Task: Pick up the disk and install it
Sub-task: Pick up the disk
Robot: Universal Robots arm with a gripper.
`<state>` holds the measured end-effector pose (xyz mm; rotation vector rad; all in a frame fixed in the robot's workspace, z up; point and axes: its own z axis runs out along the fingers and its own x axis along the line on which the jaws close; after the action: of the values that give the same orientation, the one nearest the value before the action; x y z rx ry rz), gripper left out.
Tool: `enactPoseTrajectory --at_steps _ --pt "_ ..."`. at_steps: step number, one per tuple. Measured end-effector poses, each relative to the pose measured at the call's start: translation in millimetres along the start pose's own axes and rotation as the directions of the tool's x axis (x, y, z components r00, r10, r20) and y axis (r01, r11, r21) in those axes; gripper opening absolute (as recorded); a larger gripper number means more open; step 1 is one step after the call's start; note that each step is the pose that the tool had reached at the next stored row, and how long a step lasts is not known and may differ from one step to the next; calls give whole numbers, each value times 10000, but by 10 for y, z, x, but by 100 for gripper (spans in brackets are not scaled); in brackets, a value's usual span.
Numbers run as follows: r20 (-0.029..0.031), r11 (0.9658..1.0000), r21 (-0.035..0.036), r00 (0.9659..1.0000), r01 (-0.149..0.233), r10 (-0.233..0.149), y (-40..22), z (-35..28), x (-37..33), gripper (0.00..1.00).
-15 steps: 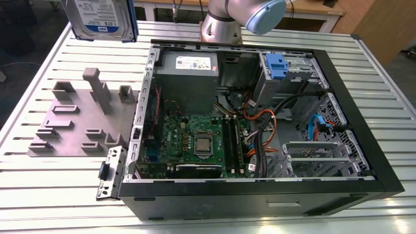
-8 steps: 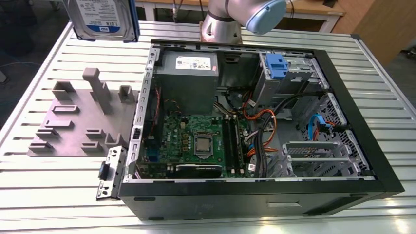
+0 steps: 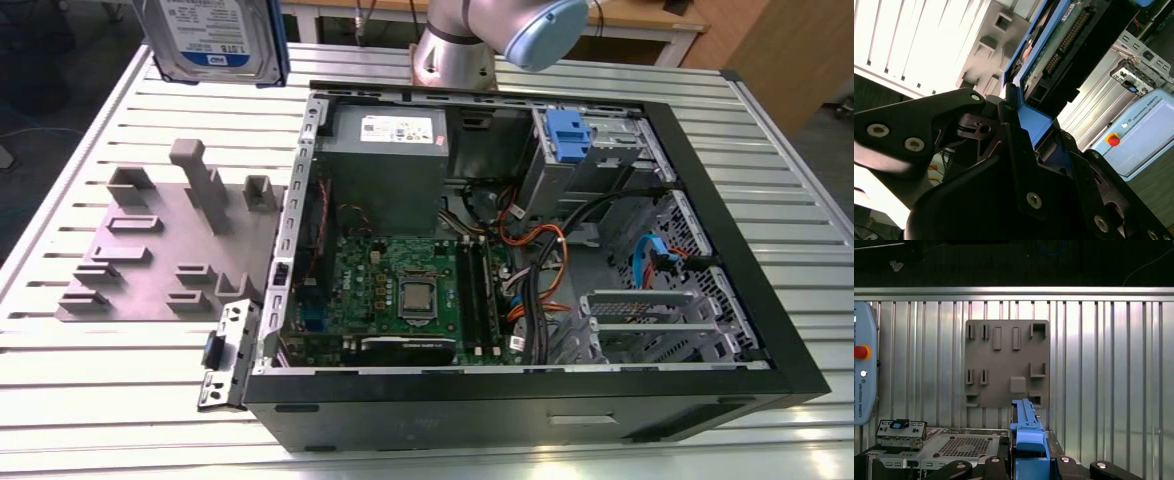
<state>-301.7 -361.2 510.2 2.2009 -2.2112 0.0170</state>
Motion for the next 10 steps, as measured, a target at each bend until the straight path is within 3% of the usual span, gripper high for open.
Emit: enactPoseTrajectory --at_steps 10 --pt "0 10000 1 10000 0 0 -79 0 0 36"
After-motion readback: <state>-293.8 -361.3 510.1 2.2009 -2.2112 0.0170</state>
